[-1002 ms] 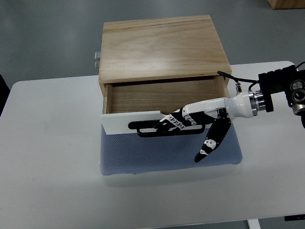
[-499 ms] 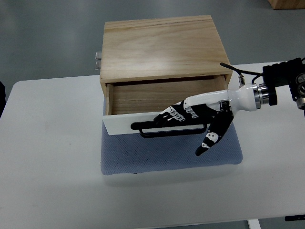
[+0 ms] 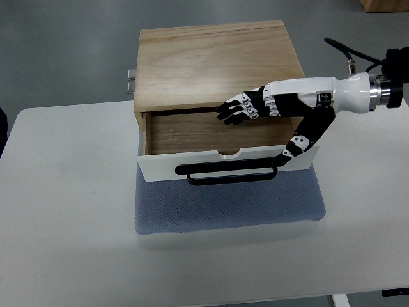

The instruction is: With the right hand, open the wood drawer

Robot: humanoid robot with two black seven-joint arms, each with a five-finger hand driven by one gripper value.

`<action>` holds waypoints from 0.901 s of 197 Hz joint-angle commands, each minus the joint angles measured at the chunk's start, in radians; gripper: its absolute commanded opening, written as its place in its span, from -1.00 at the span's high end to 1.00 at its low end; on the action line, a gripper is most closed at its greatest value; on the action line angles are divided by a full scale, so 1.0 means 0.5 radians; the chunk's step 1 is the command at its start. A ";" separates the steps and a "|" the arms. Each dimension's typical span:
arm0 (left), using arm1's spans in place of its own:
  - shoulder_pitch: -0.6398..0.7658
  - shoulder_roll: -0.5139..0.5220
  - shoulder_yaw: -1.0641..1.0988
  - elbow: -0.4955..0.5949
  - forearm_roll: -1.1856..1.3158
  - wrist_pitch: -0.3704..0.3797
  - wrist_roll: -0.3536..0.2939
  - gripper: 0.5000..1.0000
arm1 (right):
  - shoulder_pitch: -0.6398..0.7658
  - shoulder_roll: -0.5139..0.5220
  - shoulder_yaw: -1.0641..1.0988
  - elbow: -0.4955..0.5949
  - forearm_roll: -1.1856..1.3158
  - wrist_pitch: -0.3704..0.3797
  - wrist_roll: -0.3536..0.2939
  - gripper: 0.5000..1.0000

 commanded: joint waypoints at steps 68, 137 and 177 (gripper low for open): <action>0.000 0.000 0.000 0.000 0.000 0.000 0.000 -1.00 | -0.193 -0.002 0.382 -0.858 0.751 0.000 0.018 -0.78; 0.000 0.000 0.000 0.000 0.000 0.000 0.000 -1.00 | -0.574 0.477 0.523 -1.763 1.635 -0.022 -0.043 -0.78; 0.000 0.000 0.000 0.000 0.000 0.000 0.000 -1.00 | -0.798 0.704 0.808 -1.855 1.693 -0.206 -0.255 -0.78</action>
